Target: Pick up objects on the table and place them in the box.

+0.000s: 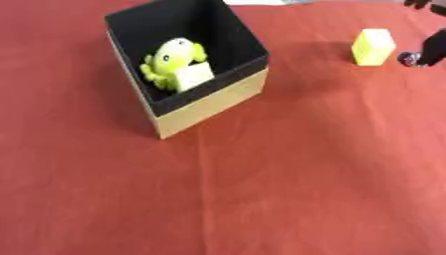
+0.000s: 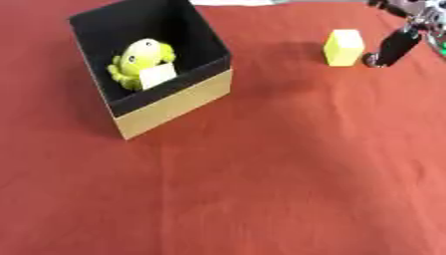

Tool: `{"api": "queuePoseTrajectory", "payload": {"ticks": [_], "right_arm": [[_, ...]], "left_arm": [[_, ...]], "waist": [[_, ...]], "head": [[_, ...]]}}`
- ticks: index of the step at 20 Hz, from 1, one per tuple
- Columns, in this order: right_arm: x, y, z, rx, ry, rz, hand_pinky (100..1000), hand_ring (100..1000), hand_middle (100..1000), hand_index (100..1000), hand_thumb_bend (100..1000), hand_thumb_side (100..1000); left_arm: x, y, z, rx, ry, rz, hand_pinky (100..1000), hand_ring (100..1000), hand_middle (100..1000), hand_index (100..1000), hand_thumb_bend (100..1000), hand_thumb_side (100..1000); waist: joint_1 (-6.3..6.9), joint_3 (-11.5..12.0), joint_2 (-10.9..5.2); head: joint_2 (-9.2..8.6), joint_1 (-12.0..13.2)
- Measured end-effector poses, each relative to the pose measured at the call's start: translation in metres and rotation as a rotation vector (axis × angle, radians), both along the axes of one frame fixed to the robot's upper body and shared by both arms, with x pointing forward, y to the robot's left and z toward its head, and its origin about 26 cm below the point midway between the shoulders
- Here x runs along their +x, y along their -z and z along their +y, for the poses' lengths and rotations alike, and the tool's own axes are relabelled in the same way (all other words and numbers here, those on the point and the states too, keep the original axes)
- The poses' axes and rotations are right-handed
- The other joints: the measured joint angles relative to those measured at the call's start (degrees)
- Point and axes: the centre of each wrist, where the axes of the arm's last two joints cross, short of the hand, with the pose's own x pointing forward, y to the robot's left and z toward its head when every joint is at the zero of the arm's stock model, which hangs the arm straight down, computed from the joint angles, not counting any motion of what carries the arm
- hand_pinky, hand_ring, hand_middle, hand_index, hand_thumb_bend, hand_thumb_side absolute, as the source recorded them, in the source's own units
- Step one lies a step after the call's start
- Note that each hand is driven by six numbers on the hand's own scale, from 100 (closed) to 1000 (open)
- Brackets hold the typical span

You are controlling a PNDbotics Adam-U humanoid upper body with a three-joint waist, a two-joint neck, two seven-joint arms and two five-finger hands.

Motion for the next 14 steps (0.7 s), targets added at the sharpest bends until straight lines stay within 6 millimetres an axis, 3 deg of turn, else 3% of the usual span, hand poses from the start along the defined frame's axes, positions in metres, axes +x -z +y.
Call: {"api": "queuePoseTrajectory", "payload": {"ticks": [14], "right_arm": [[0.0074, -0.0063, -0.0062, 0.046, 0.02, -0.016, 935, 970, 892, 959, 400, 100]], "left_arm": [[0.0005, -0.005, 0.0009, 0.022, 0.001, -0.018, 458, 594, 691, 566, 100, 565]], "waist": [[-0.3, 0.63, 1.61]], "head": [[-0.75, -0.75]]}}
